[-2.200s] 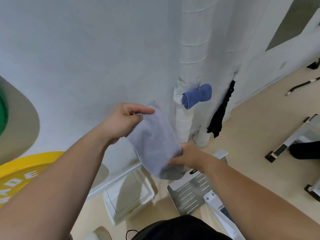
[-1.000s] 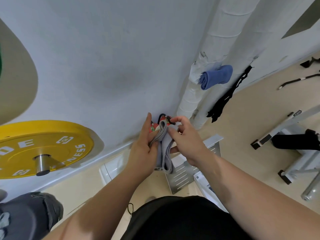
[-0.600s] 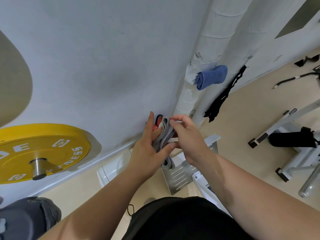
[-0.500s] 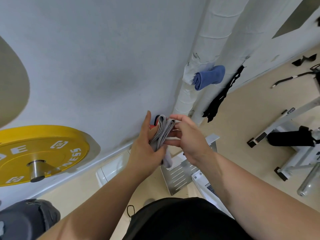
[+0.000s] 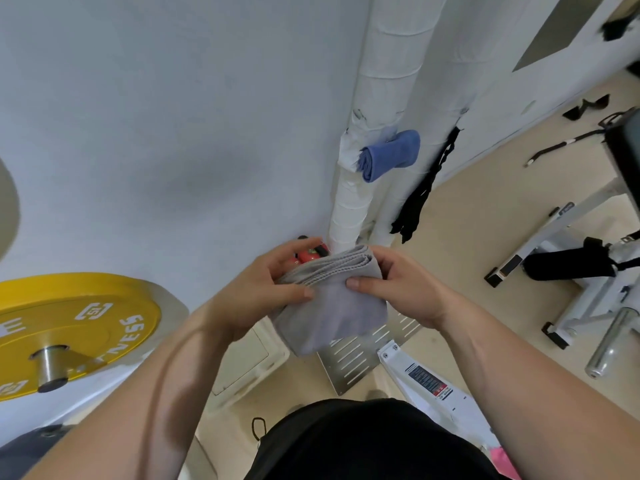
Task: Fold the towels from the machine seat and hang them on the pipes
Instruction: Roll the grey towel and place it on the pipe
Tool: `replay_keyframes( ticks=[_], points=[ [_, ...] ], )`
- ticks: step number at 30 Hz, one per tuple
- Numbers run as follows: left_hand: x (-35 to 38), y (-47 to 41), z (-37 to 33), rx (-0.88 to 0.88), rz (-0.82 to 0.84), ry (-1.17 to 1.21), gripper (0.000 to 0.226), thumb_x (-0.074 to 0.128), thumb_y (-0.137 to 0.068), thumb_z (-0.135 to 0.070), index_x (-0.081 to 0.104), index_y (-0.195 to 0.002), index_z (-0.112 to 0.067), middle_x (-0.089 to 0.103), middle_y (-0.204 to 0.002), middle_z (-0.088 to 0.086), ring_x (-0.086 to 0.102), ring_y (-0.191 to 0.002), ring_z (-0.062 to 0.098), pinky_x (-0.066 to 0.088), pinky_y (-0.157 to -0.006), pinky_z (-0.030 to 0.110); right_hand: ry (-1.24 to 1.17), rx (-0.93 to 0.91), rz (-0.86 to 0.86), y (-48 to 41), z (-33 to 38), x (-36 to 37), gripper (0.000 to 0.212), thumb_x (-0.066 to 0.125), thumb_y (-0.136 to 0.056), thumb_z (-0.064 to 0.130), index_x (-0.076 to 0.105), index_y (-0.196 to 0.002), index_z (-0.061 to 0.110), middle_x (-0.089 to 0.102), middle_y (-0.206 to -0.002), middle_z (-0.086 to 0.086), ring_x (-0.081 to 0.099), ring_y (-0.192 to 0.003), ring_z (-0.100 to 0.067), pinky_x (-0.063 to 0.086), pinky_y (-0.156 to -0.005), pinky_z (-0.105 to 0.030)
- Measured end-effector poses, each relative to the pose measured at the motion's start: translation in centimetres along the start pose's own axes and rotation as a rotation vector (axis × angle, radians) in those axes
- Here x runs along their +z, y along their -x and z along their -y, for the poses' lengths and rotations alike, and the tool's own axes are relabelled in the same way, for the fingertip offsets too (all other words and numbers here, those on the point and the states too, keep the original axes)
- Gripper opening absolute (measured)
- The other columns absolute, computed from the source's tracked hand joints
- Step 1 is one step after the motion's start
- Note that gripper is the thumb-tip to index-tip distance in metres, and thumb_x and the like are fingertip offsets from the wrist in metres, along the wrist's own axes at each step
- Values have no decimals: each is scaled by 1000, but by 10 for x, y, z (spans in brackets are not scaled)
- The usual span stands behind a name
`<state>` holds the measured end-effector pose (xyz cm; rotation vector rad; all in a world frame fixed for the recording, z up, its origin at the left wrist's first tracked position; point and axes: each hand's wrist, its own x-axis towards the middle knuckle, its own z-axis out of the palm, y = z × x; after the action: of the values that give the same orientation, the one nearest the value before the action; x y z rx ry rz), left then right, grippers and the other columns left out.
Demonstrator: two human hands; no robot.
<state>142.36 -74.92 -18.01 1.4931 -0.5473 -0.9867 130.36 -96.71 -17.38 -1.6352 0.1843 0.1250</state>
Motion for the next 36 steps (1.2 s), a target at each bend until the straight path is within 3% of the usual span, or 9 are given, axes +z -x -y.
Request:
replay_keyframes(
  ticks=[5,7,12,14,16,21,25,30,36],
  points=[
    [34,-17,9,-20,-146,176,87,84,-63,-10,55,-141,-34,66,-133,12,65,-120,33,54,-98,44,-196,57,-164,13,-3,-34,29,67,-90,23,69,-118,16,75,-116,-5,70,-109,-22,56,-91,-34],
    [56,-31,7,11,-272,219,81,78,-72,-7,53,-142,-40,73,-117,13,67,-104,35,49,-89,49,-292,95,-236,15,-5,-50,28,65,-93,27,69,-118,16,75,-115,-8,71,-106,-23,58,-88,-36],
    [117,-68,-14,109,-552,207,63,61,-98,-2,48,-137,-49,73,-77,3,71,-76,17,58,-68,27,-275,138,-399,15,-11,-94,28,51,-105,34,55,-133,35,72,-120,4,70,-105,-13,60,-85,-36],
    [138,-83,-25,99,-660,158,56,59,-100,-10,49,-131,-56,71,-82,11,69,-75,21,58,-68,33,-271,116,-371,18,-11,-117,42,50,-106,31,39,-141,51,70,-119,8,71,-102,-9,59,-75,-26],
    [154,-99,-35,91,-712,94,51,57,-100,-13,49,-125,-57,69,-90,24,64,-72,25,55,-68,39,-187,68,-249,21,-11,-142,45,50,-106,19,45,-137,51,73,-114,1,71,-100,-12,57,-78,-24],
    [192,-128,-61,146,-773,56,37,51,-104,-12,56,-115,-48,73,-93,17,66,-75,26,55,-69,41,-148,-30,-220,21,-2,-201,27,50,-103,5,75,-99,12,75,-98,5,68,-90,-7,52,-74,-19],
    [217,-140,-79,252,-794,34,29,57,-102,-14,58,-117,-38,75,-97,4,70,-81,20,56,-66,30,-150,-96,-226,12,15,-230,29,48,-103,2,74,-99,14,76,-91,12,69,-84,0,52,-71,-16],
    [216,-139,-91,265,-650,-188,96,85,-81,-10,36,-140,-68,57,-126,-38,63,-114,-3,55,-92,27,-123,-184,-187,5,36,-248,26,69,-92,3,72,-108,23,75,-103,8,70,-95,-6,56,-76,-21],
    [190,-143,-114,272,-683,-441,63,83,-69,-22,64,-115,-60,57,-124,-11,57,-112,-7,51,-101,28,176,-238,-55,-4,63,-247,69,87,-73,2,61,-130,30,63,-128,10,64,-110,3,51,-88,-14]
  ],
)
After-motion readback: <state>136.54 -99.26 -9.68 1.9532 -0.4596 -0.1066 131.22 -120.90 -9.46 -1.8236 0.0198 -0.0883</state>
